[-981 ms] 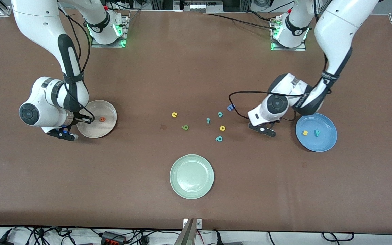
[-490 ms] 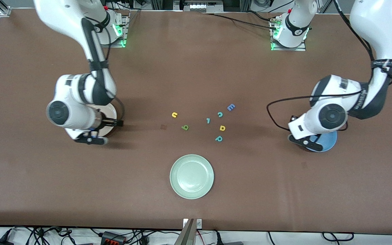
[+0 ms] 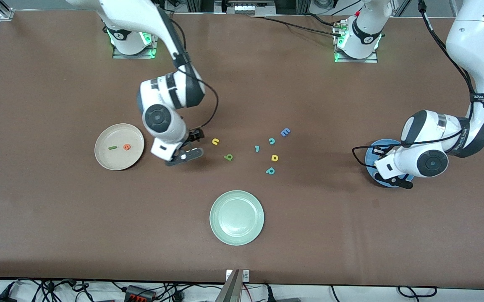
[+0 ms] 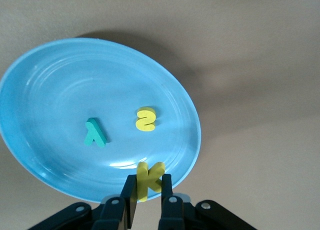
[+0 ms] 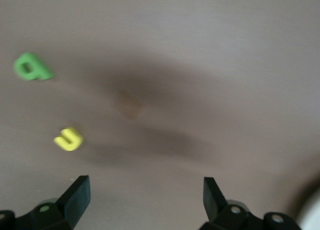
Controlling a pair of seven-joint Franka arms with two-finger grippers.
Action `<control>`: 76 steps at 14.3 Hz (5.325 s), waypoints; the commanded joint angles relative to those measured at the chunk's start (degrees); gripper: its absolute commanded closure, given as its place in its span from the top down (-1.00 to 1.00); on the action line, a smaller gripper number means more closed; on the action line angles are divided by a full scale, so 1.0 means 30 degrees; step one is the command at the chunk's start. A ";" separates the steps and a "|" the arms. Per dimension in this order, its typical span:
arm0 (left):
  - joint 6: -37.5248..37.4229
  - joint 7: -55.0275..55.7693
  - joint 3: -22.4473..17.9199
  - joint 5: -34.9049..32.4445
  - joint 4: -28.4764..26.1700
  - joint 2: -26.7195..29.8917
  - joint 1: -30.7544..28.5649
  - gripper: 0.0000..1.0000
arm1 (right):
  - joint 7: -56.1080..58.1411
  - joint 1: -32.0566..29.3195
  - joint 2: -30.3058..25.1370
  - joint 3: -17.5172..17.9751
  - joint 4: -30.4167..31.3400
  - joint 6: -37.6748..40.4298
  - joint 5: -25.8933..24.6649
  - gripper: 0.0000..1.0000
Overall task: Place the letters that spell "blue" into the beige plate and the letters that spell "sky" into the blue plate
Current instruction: 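Place the yellow k on the blue plate while the right gripper reaches the u, then grasp the yellow u with the right gripper while the left gripper withdraws, then place the yellow u on the white plate with the right gripper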
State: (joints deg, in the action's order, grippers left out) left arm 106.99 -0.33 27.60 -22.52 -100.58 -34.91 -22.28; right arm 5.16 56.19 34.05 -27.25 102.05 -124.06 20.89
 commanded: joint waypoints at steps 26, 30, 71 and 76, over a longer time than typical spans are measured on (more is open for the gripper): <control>-0.2895 0.0139 -0.9170 0.7858 0.1869 1.0981 0.7486 1.00 | 0.5867 0.1868 0.2242 0.1143 0.0582 -0.5317 0.0273 0.49; -0.2497 -0.0183 -0.9170 0.8356 0.1120 1.1316 0.7251 1.00 | 0.5838 0.1954 0.2390 0.1143 0.0553 -0.5727 0.0331 0.38; -0.3116 -0.0037 -0.8730 0.7215 0.3232 1.0055 0.7486 1.00 | 0.5721 -0.2856 -0.0749 -0.4776 0.1355 0.2212 0.1265 1.00; -0.2998 -0.0124 -0.8877 0.6951 0.3989 0.9354 0.7398 1.00 | 0.4352 -0.1942 0.1421 -0.2291 -0.2695 0.1773 0.1884 1.00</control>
State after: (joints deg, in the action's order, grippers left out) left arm 98.61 -0.08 1.14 -0.23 -92.34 -4.48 -0.02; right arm 20.93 50.38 34.14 -37.08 98.75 -118.48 25.45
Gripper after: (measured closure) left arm 0.000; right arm 0.000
